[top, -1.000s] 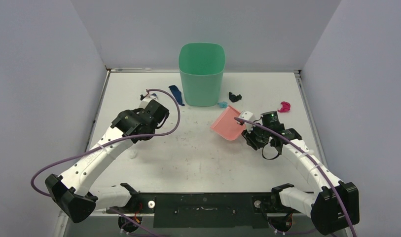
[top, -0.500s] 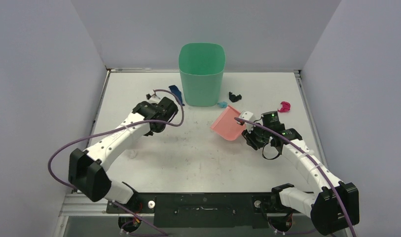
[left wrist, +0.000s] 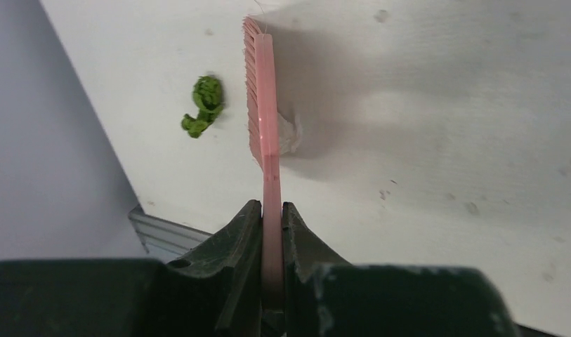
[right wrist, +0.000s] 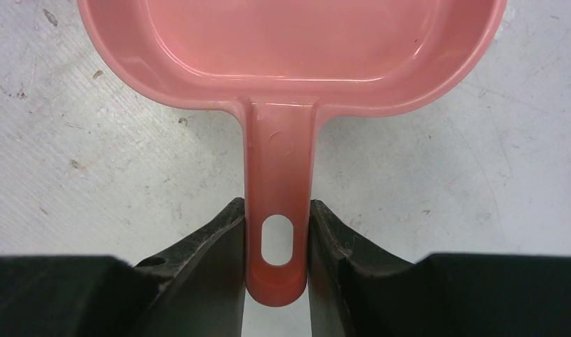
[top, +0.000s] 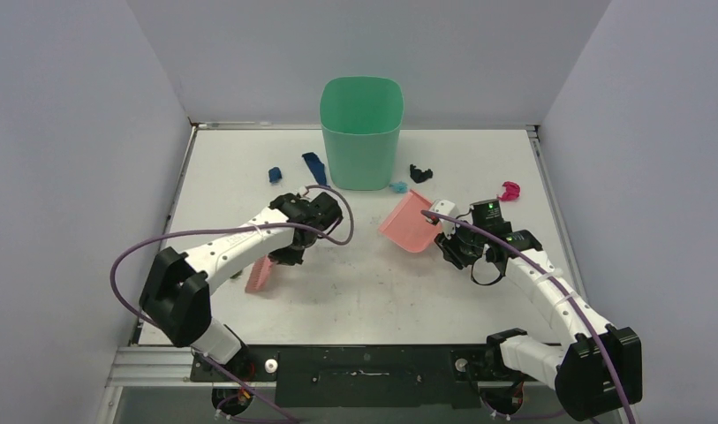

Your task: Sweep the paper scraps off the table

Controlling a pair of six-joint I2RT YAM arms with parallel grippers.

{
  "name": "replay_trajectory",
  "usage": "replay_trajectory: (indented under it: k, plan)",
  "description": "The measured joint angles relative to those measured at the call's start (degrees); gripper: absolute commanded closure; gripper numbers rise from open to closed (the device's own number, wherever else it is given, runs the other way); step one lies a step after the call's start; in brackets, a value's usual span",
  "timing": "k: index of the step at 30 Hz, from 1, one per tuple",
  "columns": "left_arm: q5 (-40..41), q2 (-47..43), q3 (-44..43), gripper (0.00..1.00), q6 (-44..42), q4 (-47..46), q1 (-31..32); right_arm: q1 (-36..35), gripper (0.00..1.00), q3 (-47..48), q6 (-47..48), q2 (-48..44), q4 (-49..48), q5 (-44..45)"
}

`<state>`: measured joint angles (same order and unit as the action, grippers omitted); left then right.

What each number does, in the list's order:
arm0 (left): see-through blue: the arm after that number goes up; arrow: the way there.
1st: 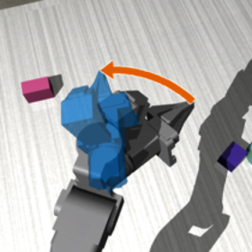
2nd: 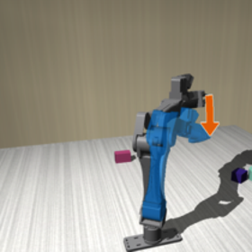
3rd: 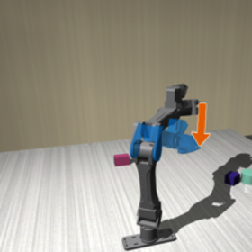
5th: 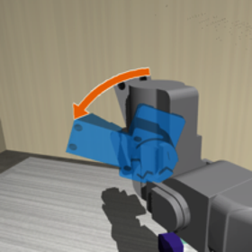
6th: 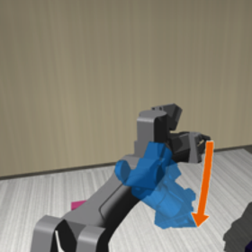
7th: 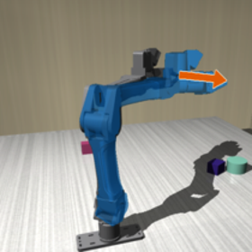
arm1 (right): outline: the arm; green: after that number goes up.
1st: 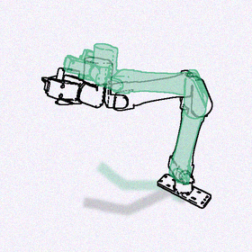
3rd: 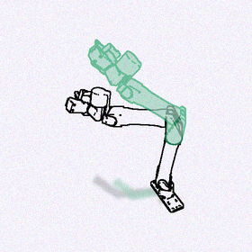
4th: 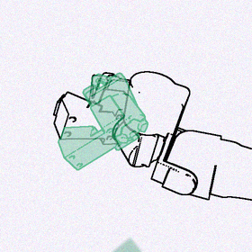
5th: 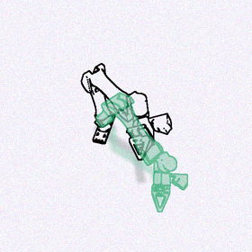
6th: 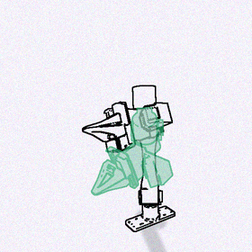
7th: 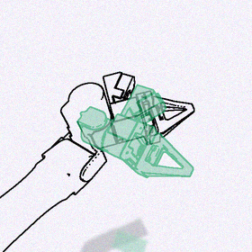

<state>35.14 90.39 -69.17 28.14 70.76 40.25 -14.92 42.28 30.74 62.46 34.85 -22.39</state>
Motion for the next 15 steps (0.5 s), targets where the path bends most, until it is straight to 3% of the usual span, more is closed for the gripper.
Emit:
replay_trajectory:
  k: [4, 9, 15]
  plan:
    - [-6.9, -4.2, -1.7, 1.00, 0.2, -1.1, 4.4, 0.0, 0.81, 0.0, 0.0, 0.0, 0.0, 0.0]
    - [-14.4, -6.9, -5.6, 1.00, 0.6, -4.0, 5.5, 0.0, 0.80, 0.0, 0.0, 0.0, 0.0, -0.1]
    - [-14.7, -9.8, -9.9, 1.00, 1.0, -3.8, 5.6, 1.0, 0.80, 0.0, 0.0, -0.1, 0.0, -0.1]
